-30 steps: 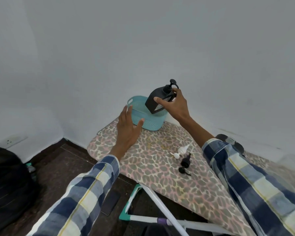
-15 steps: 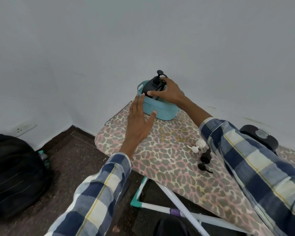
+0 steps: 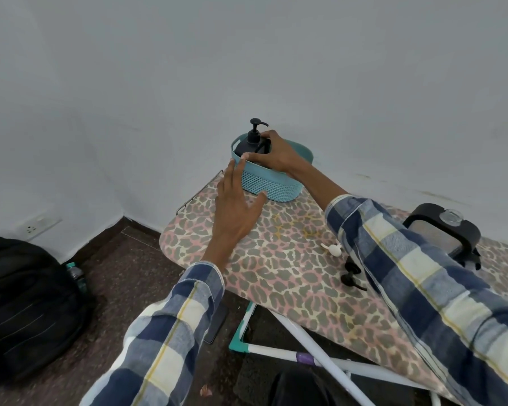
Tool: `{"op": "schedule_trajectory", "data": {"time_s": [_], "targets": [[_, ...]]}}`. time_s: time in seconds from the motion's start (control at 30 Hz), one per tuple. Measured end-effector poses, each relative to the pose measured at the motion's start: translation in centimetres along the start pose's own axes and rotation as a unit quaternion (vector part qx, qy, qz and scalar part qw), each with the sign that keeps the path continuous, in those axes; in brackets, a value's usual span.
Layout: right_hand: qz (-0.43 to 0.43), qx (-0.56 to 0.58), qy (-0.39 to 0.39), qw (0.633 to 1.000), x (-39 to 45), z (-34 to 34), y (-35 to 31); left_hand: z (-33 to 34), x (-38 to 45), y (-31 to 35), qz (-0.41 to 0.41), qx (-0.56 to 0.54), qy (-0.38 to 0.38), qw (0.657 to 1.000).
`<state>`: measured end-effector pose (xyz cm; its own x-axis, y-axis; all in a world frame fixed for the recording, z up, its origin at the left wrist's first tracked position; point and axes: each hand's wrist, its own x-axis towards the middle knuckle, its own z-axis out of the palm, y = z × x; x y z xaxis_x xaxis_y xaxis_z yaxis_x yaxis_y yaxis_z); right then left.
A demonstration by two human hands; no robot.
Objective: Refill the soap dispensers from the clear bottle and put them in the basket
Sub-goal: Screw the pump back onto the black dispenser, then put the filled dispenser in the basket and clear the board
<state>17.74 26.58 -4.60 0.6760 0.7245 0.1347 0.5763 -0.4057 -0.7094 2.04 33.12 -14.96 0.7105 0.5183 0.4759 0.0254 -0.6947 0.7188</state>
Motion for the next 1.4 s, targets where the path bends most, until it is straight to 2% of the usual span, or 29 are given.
{"op": "schedule_trajectory", "data": {"time_s": [0.13,0.33,0.47,0.6,0.73,1.07,1.4], "targets": [[-0.014,-0.029,0.000,0.999,-0.6,-0.6,-0.5,-0.1,0.0,0.0,-0.003,0.013,0.001,1.000],[-0.030,-0.076,0.089,0.993,-3.6,-1.7,-0.3,-0.3,-0.2,0.2,0.009,0.022,0.004,1.000],[-0.084,-0.085,0.146,0.982,-7.6,-2.3,0.3,-0.5,-0.5,0.8,0.015,0.027,0.006,1.000],[-0.124,-0.092,0.161,0.975,-12.6,-3.1,0.8,-0.9,-1.3,2.2,0.024,0.084,0.028,0.996],[-0.127,-0.097,0.167,0.973,-17.6,-4.3,2.0,-0.1,-3.3,6.0,0.039,0.110,0.053,0.992],[-0.108,-0.104,0.217,0.965,-29.7,-8.4,4.7,5.0,-9.3,16.9,0.141,0.013,0.034,0.989],[-0.114,-0.117,0.345,0.924,-39.8,-14.3,8.1,11.7,-16.3,25.8,0.220,-0.055,-0.020,0.974]]}}
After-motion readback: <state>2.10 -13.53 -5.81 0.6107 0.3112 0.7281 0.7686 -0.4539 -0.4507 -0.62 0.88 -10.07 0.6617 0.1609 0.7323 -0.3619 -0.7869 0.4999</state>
